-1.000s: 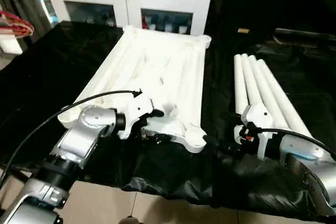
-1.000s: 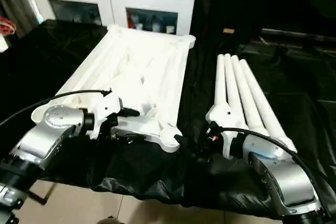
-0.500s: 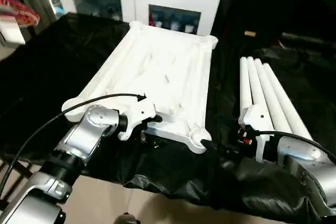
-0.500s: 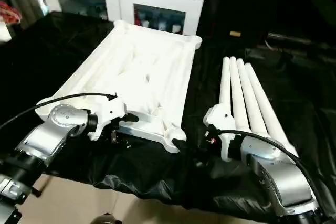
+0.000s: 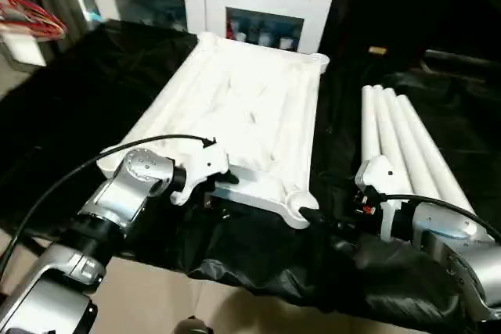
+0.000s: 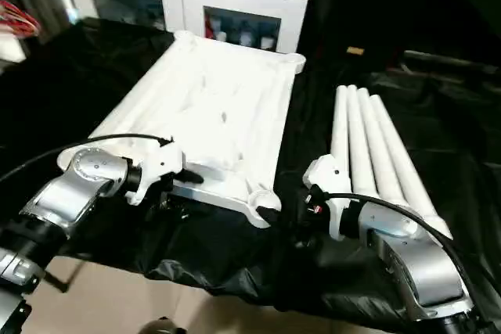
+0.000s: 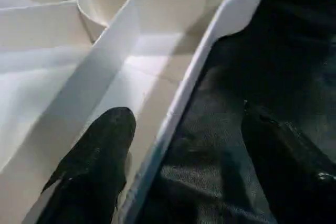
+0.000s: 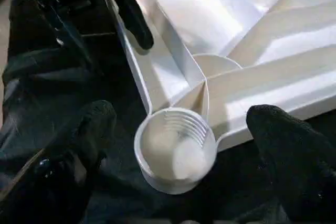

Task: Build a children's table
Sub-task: Move table base

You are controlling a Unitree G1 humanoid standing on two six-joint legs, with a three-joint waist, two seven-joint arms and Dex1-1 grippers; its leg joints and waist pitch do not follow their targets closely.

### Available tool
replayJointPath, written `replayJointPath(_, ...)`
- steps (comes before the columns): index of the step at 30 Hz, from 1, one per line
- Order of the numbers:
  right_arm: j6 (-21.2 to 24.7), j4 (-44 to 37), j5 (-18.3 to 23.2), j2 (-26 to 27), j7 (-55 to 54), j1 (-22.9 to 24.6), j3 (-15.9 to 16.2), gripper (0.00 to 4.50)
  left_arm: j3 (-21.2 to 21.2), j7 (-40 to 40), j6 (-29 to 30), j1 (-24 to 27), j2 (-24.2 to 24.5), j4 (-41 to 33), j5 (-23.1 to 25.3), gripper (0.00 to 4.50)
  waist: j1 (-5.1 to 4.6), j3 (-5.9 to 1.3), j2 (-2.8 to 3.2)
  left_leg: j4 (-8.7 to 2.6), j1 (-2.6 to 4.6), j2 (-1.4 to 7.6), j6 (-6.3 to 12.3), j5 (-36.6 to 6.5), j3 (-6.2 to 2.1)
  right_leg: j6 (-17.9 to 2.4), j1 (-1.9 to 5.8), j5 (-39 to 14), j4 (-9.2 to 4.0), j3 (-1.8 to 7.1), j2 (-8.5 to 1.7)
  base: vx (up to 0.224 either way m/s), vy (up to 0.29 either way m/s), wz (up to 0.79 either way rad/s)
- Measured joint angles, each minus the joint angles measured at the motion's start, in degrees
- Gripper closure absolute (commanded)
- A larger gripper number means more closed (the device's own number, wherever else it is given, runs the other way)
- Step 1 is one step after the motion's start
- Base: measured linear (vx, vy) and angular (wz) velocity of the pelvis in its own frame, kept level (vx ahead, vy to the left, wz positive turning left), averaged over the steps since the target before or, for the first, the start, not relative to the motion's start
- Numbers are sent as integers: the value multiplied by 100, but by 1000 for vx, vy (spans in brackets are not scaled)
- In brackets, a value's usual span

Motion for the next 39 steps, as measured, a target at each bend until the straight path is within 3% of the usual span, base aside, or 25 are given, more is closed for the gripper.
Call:
replayJointPath(5,-50,66,-14,-18,-4,2,-7,0,-56,-181,-214,-279,-147,394,46,151,0,-9,118,0,0,0,-2,4,3,0,1,5,1,1,-1,0,0,0)
replayJointPath(16,-55,-96,-29,-73,-59,200,-39,0,-127,-263,-500,-740,-655,1235,121,247,-13,-11,219,-1,-2,0,-1,4,4,0,-1,6,-2,3,0,0,0,0)
replayJointPath(25,-59,-100,-46,-114,-69,208,-54,0,-147,-315,-560,-911,-836,1718,206,302,-20,-13,238,-1,-2,2,-1,4,4,0,-1,6,-2,2,0,0,0,0)
replayJointPath(26,-59,-106,-46,-114,-69,209,-54,0,-148,-313,-561,-943,-836,1746,230,331,-20,-13,238,-1,-2,2,-2,4,4,0,-1,6,-2,2,0,0,0,0)
replayJointPath(30,-59,-114,-60,-115,-68,251,-52,0,-157,-252,-639,-958,-837,1793,322,358,-19,-14,240,-1,-3,2,-2,4,4,0,-1,6,-4,2,0,0,0,0)
replayJointPath(31,-59,-114,-67,-115,-68,263,-50,0,-157,-232,-666,-958,-837,1806,352,384,-19,-14,241,-1,-3,2,-2,4,4,0,-1,6,-4,2,0,0,0,0)
replayJointPath(33,-59,-117,-69,-115,-68,263,-49,0,-158,-224,-693,-958,-837,1817,385,384,-23,-14,241,-1,-2,2,-2,4,4,0,0,6,-4,3,0,0,0,0)
replayJointPath(39,-53,-217,-68,-113,-92,268,-41,0,-117,-24,-659,-607,-849,1231,393,415,-119,-15,243,-11,-1,3,-1,3,6,-1,-3,5,-6,3,0,0,0,0)
